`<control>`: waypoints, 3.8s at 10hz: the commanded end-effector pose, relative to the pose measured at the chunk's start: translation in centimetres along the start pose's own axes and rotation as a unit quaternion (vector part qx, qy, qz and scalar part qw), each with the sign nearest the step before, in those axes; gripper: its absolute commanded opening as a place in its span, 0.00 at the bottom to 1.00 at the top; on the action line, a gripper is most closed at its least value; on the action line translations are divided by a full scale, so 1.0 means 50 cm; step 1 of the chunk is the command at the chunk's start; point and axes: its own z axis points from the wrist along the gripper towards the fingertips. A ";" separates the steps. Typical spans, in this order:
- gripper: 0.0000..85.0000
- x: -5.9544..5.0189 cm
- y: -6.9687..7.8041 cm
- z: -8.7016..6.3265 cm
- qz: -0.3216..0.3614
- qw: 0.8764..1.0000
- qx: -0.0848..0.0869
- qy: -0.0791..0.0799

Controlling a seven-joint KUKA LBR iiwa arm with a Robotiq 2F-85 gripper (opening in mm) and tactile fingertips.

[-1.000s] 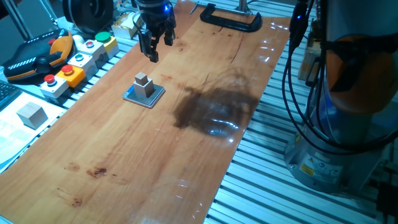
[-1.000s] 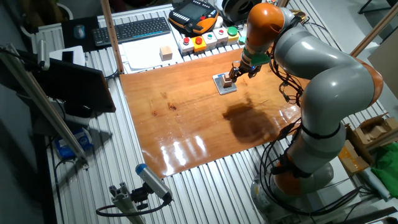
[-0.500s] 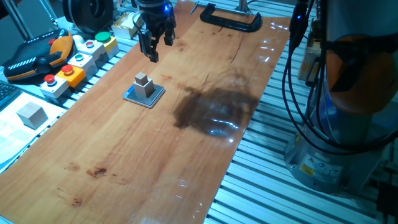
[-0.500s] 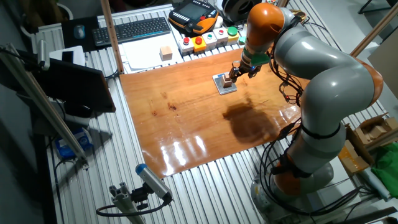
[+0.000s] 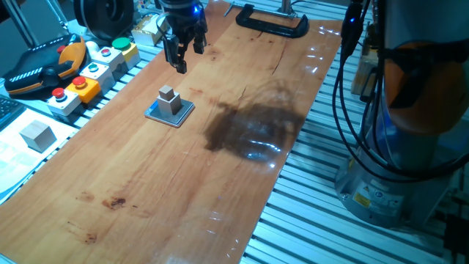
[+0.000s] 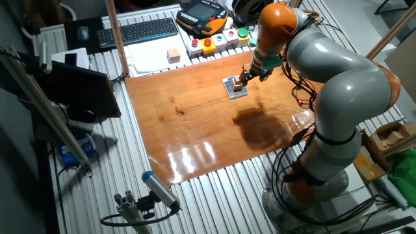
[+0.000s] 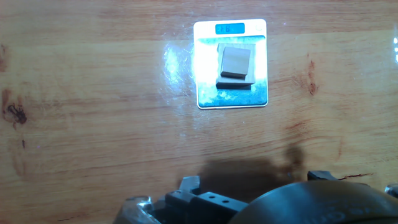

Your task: Remove the object from the scale

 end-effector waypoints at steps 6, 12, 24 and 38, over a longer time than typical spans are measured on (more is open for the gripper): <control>0.01 -0.001 0.003 -0.002 -0.019 1.000 0.024 -0.003; 0.01 -0.016 0.007 0.017 -0.015 1.000 0.023 -0.006; 0.01 -0.100 0.017 0.107 0.030 0.999 0.025 -0.011; 0.01 -0.150 0.003 0.175 0.037 0.999 0.002 -0.015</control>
